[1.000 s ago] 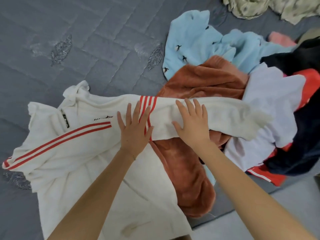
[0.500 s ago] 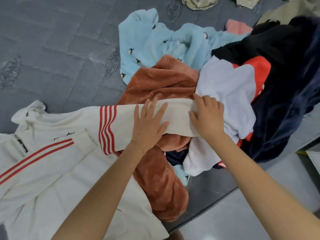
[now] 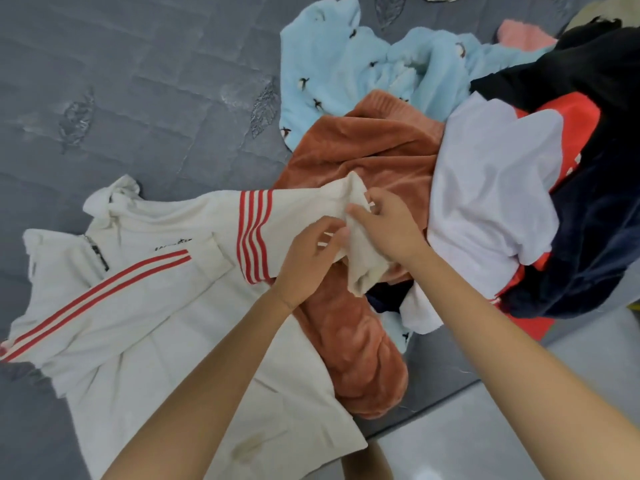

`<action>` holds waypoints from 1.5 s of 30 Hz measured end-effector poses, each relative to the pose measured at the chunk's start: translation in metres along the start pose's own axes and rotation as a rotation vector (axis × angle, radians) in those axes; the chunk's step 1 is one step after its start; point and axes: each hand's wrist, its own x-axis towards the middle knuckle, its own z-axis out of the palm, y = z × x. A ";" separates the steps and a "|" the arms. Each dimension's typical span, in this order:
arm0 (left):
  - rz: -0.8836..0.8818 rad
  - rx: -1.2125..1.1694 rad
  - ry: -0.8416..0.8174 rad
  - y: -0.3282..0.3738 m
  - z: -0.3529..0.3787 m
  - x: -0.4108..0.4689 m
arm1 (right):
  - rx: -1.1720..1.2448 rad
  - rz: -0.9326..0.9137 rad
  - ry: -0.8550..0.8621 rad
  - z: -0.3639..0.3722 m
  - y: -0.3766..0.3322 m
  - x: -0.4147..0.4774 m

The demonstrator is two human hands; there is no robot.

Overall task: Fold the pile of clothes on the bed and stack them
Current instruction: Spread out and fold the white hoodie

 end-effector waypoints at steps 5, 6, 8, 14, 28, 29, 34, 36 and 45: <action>-0.207 -0.382 -0.032 -0.019 -0.045 -0.047 | 0.257 0.178 -0.129 0.071 -0.033 -0.009; -0.209 -0.351 0.007 -0.027 -0.054 -0.055 | 0.278 0.187 -0.162 0.084 -0.038 -0.014; -0.211 -0.328 0.151 -0.042 -0.073 -0.067 | 0.276 0.153 -0.230 0.109 -0.044 -0.024; -0.204 -0.390 0.482 -0.092 -0.142 -0.113 | -0.356 -0.159 -0.220 0.180 -0.024 -0.033; -0.343 -0.366 0.744 -0.216 -0.289 -0.202 | -0.931 -0.201 -0.230 0.326 -0.024 -0.036; -0.357 -0.355 0.751 -0.225 -0.294 -0.205 | -0.956 -0.205 -0.235 0.332 -0.026 -0.035; -0.382 -0.228 0.863 -0.265 -0.315 -0.222 | -1.018 -0.257 -0.217 0.357 -0.037 -0.027; -0.444 -0.155 0.907 -0.280 -0.319 -0.226 | -1.024 -0.283 -0.223 0.364 -0.037 -0.022; -0.636 -0.072 0.952 -0.297 -0.311 -0.229 | -0.896 -0.289 -0.237 0.366 -0.039 -0.003</action>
